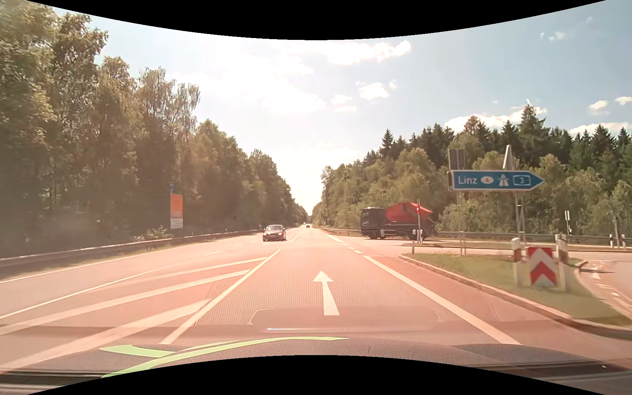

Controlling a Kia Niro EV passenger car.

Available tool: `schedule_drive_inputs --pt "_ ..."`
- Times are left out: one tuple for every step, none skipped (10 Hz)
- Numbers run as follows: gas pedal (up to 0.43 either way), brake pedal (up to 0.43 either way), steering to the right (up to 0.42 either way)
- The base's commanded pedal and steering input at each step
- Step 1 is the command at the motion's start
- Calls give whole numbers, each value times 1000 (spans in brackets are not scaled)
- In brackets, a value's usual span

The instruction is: Follow the waypoints while adhering to traffic rules and regulations

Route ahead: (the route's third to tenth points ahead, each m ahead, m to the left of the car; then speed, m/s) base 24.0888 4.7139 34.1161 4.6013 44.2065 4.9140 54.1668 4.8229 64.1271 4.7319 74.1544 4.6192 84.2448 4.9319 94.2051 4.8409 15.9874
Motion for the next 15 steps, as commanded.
schedule_drive_inputs --pt "59 0 -1" --pt "59 0 -2" --pt "67 0 -1" --pt "67 0 -2" --pt "79 0 -1" --pt "79 0 -2" --pt "79 0 -2" --pt "79 0 -2" --pt "87 0 -2" --pt "87 0 -3" --pt "87 0 -4" --pt "87 0 -6" --pt "98 0 -6" --pt "98 0 -5" --pt "98 0 -6"
